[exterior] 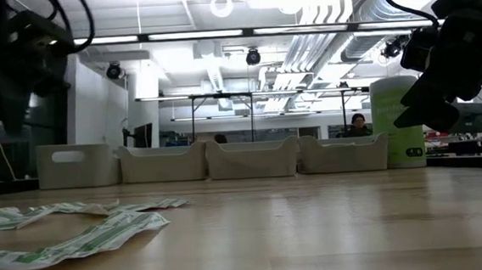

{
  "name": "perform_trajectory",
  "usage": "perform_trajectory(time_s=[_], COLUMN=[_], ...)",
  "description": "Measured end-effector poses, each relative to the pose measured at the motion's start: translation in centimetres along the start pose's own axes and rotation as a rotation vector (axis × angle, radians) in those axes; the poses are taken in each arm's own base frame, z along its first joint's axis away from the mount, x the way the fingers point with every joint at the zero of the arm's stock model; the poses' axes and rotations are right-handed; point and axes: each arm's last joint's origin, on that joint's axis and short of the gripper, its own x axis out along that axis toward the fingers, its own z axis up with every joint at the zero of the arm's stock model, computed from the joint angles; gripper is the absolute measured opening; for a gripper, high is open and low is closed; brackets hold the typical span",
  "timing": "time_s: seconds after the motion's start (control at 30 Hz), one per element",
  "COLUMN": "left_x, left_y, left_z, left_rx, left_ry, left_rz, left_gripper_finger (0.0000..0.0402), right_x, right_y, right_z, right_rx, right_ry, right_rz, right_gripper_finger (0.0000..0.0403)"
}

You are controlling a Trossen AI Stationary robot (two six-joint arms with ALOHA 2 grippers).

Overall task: Pick & Place First Aid Supplies
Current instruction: Put the green bandage into the right gray bin

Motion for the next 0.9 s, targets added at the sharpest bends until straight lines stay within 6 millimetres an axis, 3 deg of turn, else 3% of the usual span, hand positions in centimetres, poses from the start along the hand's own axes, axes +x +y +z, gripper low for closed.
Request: perform_trajectory(time_s=[0.13,0.23,0.9], left_x=[0.7,1.2,6.0], left_y=[0.9,1.4,5.9], left_z=[-0.7,-1.4,-3.7], left_rx=[-0.007,0.006,-0.01], left_ry=[0.024,0.037,0.036], left_rz=[0.039,0.036,-0.143], left_gripper_finger=[0.0191,0.0208,0.0211], right_x=[0.0,0.0,0.0], right_y=[0.0,0.0,0.0], right_z=[0.0,0.0,0.0], right_rx=[0.028,0.042,0.085], right_ry=[-0.003,-0.004,-0.004], right_rz=[-0.006,-0.007,-0.007], right_gripper_finger=[0.022,0.022,0.022])
